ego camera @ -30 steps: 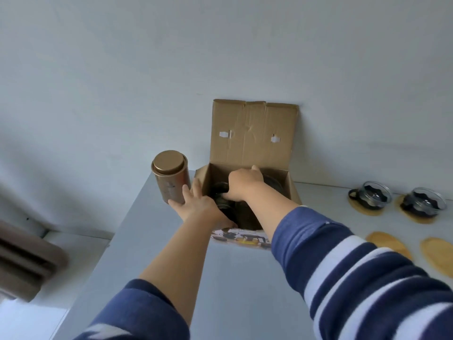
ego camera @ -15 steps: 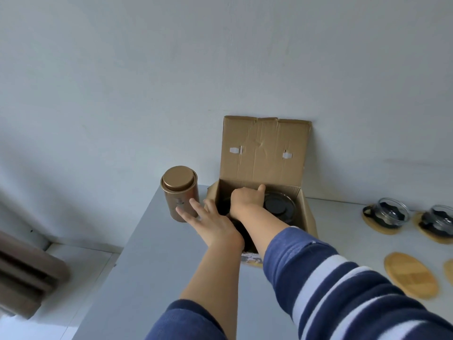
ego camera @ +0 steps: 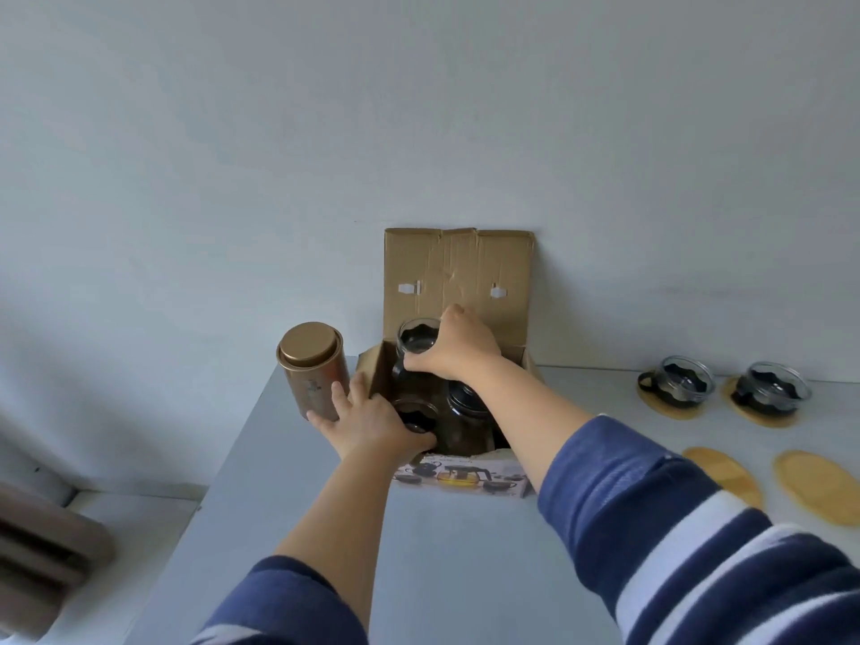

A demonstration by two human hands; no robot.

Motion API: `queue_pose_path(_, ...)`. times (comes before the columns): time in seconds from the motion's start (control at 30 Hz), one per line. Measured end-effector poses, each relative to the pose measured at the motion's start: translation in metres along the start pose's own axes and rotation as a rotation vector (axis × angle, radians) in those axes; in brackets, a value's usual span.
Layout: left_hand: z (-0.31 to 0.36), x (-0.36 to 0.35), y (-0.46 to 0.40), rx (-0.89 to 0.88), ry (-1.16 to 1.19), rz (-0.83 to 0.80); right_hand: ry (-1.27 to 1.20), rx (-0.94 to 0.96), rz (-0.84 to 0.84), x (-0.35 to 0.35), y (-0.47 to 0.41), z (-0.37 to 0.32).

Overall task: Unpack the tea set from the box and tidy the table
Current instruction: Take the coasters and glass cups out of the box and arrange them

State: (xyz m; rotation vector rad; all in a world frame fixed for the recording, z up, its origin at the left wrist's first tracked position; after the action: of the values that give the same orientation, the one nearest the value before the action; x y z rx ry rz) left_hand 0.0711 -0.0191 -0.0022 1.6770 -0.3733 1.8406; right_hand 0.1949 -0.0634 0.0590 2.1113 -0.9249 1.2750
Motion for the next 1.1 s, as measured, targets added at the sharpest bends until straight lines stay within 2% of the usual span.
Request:
queue_pose_path(0.27, 0.003, 0.022, 0.021, -0.09, 0.478, 0.294, -0.551, -0.126, 0.143, 0.038, 0.029, 0.043)
queue_pose_path(0.43, 0.03, 0.055, 0.032, -0.238, 0.534, 0.335, -0.609, -0.175, 0.261, 0.056, 0.051, 0.082)
queue_pose_path(0.7, 0.133, 0.035, 0.049, -0.443, 0.648, 0.234, -0.627, -0.307, 0.388, 0.088, 0.094, 0.193)
queue_pose_path(1.1, 0.284, -0.078, 0.088, -0.472, 0.77, -0.001, -0.567, -0.572, 0.459, 0.084, 0.137, 0.397)
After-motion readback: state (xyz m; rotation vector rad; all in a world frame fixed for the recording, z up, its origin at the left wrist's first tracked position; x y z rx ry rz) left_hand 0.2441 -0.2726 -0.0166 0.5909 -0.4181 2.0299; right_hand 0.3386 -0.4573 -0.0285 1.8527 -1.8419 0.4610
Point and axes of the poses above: each hand's wrist, its own y-axis away from the middle knuckle, its own x-axis out of the back of the hand, z = x × y, the point moved 2 cm from there along -y, towards the middle knuckle, and after that the axes turned 5 degrees about -x, right-handed, at the moved point
